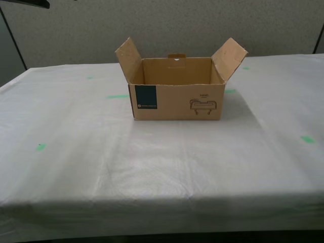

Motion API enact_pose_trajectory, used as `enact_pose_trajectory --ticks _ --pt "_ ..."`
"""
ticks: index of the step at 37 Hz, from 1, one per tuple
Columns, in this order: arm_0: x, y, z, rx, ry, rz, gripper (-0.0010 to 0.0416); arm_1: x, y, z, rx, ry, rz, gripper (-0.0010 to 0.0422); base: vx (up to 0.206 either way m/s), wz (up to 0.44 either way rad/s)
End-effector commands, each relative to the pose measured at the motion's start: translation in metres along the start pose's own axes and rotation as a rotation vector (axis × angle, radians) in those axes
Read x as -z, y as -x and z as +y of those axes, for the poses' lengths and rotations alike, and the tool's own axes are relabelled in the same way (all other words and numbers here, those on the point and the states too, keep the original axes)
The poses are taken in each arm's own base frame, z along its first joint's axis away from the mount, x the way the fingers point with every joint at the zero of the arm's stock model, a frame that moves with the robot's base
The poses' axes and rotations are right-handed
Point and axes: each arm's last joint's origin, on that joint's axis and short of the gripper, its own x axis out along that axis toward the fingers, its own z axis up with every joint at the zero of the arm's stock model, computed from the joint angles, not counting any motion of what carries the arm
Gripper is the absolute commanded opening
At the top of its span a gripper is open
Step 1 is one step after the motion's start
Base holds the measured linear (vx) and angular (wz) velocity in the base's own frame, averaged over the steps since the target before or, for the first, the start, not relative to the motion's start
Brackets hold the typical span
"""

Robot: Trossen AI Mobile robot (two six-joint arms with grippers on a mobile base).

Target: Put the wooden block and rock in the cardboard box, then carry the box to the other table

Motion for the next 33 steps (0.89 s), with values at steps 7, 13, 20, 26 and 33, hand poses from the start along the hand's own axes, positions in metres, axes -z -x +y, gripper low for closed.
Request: enact_pose_trajectory --ticks 7,13,20,26,33 --pt "-0.0003 0.0001 -0.0003 0.004 0.001 -0.001 0.039 -0.0003 0.0001 0.0 -0.002 -0.001 -0.003 0.0304 0.0 0.0" --pt "-0.0003 0.0001 -0.0003 0.005 0.001 -0.001 0.0389 -0.0003 0.0001 0.0 -0.001 -0.001 -0.003 0.0304 0.0 0.0" --pt "-0.0003 0.0001 -0.0003 0.005 0.001 -0.001 0.039 -0.0003 0.0001 0.0 -0.002 -0.001 -0.003 0.0304 0.0 0.0" --pt "-0.0003 0.0001 -0.0003 0.004 0.001 -0.001 0.0389 -0.0003 0.0001 0.0 -0.002 -0.001 -0.003 0.0305 0.0 0.0" --pt "-0.0003 0.0001 -0.0003 0.004 0.001 -0.001 0.039 -0.0003 0.0001 0.0 -0.002 -0.002 -0.003 0.0304 0.0 0.0"
